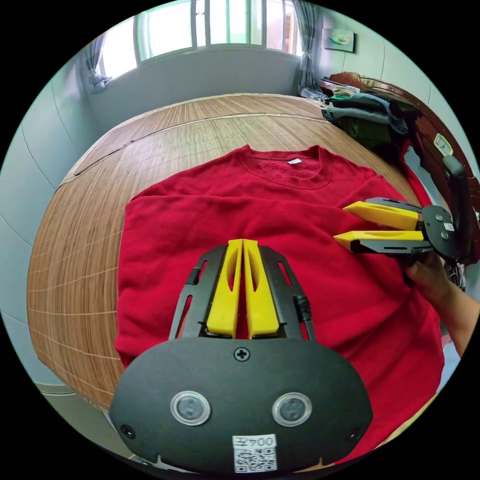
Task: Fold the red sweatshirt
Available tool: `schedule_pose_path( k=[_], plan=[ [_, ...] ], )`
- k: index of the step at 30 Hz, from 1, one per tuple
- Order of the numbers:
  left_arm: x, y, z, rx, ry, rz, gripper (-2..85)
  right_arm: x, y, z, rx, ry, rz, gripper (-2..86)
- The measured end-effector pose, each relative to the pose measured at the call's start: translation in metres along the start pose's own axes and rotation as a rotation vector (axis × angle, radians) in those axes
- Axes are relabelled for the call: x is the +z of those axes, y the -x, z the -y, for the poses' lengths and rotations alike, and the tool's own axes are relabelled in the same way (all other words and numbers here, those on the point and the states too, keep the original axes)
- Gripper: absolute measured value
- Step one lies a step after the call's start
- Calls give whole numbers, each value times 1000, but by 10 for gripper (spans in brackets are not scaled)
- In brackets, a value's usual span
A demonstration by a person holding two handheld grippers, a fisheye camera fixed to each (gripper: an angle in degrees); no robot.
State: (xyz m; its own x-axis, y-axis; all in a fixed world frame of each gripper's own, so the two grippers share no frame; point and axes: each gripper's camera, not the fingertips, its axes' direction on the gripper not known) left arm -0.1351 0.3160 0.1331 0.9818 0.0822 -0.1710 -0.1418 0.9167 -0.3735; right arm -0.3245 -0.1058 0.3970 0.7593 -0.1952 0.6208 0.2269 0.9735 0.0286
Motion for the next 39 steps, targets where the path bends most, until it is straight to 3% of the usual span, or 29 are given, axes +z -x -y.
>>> schedule_pose_path(
  k=[39],
  plan=[
    [75, -2, 73, -36, 5, -71, 2, -33, -59, -28, 13, 32, 38, 145]
  ],
)
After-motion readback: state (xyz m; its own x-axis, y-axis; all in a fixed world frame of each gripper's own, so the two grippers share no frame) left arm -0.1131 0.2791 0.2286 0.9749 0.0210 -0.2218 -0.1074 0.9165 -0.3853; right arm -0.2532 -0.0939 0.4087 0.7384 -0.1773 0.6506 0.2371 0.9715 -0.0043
